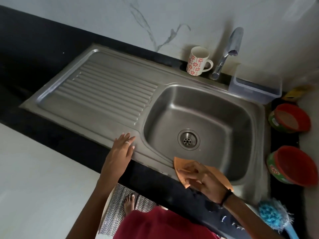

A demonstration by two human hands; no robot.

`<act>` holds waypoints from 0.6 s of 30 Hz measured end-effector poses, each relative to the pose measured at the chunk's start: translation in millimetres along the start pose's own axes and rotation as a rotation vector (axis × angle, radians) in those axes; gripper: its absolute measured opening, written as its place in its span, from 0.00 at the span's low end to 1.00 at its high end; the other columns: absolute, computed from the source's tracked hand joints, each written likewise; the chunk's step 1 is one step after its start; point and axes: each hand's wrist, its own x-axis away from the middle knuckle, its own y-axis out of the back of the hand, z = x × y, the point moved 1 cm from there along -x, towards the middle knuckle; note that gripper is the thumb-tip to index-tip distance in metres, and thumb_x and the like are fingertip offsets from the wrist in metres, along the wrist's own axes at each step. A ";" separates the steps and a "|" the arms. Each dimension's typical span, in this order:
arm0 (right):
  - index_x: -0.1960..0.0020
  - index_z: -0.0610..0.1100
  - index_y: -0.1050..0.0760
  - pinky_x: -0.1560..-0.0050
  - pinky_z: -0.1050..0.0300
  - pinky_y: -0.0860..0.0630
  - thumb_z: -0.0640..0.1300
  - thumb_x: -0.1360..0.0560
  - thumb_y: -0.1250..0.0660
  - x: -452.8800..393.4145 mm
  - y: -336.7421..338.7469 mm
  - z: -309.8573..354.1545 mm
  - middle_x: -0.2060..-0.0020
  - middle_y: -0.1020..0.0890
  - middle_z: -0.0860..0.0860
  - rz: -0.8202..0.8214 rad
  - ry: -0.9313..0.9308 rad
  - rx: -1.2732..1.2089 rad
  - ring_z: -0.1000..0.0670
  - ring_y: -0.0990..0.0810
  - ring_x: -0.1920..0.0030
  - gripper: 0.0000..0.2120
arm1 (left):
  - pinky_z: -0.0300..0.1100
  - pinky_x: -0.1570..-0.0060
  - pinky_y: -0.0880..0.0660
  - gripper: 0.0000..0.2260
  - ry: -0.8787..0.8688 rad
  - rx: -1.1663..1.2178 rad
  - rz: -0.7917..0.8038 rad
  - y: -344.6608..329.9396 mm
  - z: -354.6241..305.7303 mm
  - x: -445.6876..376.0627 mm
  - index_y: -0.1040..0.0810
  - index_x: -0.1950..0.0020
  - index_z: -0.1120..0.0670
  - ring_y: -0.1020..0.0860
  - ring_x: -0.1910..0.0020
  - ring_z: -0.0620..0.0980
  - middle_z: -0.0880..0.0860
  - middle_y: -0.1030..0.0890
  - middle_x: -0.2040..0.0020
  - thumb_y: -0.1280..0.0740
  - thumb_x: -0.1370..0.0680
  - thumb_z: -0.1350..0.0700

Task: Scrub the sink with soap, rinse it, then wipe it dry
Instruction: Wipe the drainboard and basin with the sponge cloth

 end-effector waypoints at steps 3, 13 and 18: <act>0.36 0.58 0.27 0.43 0.72 0.31 0.51 0.23 0.41 -9.7 3.3 5.5 0.45 0.30 0.61 0.043 -0.002 -0.056 0.60 0.27 0.45 0.17 | 0.47 0.26 0.46 0.17 0.018 0.027 -0.035 2.5 6.0 4.5 0.31 0.30 0.56 0.46 0.26 0.45 0.52 0.36 0.27 0.41 0.20 0.58; 0.39 0.46 0.23 0.49 0.74 0.33 0.43 0.24 0.36 -70.0 -17.9 34.8 0.50 0.29 0.56 -0.041 0.028 -0.187 0.61 0.30 0.51 0.14 | 0.49 0.29 0.59 0.31 -0.001 -0.186 -0.011 16.6 39.9 13.3 0.38 0.27 0.55 0.58 0.26 0.51 0.55 0.47 0.24 0.54 0.25 0.42; 0.41 0.46 0.23 0.45 0.63 0.29 0.44 0.24 0.35 -120.2 -27.6 66.9 0.48 0.26 0.54 -0.081 0.009 -0.192 0.56 0.26 0.48 0.12 | 0.46 0.29 0.60 0.31 0.071 -0.180 -0.017 30.4 67.5 18.4 0.48 0.25 0.54 0.59 0.26 0.50 0.50 0.54 0.25 0.57 0.25 0.39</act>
